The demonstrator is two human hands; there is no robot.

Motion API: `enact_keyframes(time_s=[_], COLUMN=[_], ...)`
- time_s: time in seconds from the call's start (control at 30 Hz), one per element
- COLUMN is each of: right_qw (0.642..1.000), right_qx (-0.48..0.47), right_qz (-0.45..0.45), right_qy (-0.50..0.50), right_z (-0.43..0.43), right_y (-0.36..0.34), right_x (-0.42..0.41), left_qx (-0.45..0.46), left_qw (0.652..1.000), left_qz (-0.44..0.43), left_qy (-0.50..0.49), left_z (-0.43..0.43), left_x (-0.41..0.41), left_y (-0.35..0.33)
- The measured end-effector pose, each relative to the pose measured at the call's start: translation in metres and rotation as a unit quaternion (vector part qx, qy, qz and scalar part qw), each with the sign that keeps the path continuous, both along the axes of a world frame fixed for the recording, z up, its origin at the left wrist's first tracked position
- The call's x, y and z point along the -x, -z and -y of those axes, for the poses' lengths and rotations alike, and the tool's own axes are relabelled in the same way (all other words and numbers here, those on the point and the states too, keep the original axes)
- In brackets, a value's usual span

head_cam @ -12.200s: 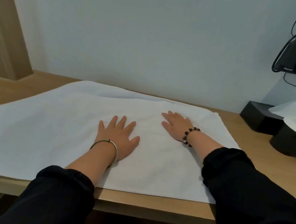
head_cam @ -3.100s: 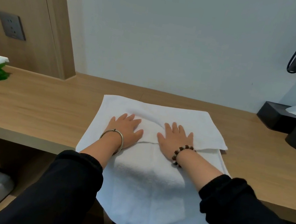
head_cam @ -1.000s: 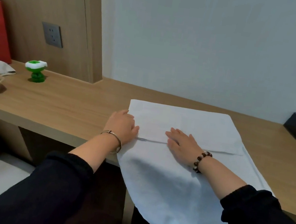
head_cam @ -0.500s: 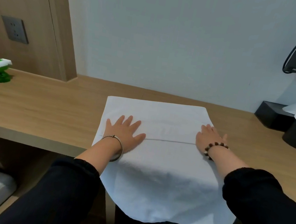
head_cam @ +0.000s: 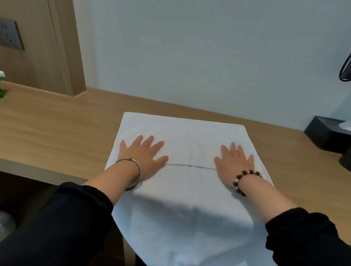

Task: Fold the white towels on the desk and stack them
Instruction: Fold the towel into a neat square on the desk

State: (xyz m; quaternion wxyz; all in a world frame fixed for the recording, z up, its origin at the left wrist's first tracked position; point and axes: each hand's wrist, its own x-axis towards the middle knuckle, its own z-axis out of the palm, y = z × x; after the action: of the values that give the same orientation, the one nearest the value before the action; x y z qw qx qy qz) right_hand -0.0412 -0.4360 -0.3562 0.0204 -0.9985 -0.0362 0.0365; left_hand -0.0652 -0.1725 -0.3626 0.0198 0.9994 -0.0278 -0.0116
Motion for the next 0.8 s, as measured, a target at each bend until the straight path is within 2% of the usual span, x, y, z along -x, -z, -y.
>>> enact_keyframes(time_s=[0.1,0.23,0.33,0.43,0.57,0.67,0.8], right_qw=[0.998,0.995,0.99,0.993,0.995,0.991,0.996], right_qx=[-0.004,0.004,0.045,0.066,-0.004,-0.01,-0.025], right_qz=[-0.018,-0.087,-0.126,-0.093,0.028,-0.011,-0.024], right_qy=[-0.062,-0.052,-0.047,-0.04,-0.091,-0.129,-0.086], right_z=[-0.02,-0.022,-0.027,-0.043,-0.076,-0.084,-0.049], right_y=[0.002,-0.011,-0.029,-0.046,-0.04,-0.02,-0.003], right_x=[-0.014,-0.05,-0.075,-0.096,-0.127,-0.146,-0.174], left_qx=[-0.006,-0.008,-0.009,-0.017,0.026,0.009,0.006], left_qw=[1.0,0.999,0.998,0.997,1.0,1.0,0.997], left_qz=[-0.016,-0.04,-0.06,-0.079,0.006,-0.015,-0.062], left_qy=[0.003,-0.001,0.011,0.019,-0.003,-0.006,-0.048], left_z=[-0.008,-0.011,-0.007,-0.008,-0.007,-0.006,-0.027], left_x=[-0.022,-0.055,-0.078,-0.106,-0.144,-0.16,-0.183], left_y=[-0.002,-0.006,-0.019,-0.041,-0.042,-0.024,-0.007])
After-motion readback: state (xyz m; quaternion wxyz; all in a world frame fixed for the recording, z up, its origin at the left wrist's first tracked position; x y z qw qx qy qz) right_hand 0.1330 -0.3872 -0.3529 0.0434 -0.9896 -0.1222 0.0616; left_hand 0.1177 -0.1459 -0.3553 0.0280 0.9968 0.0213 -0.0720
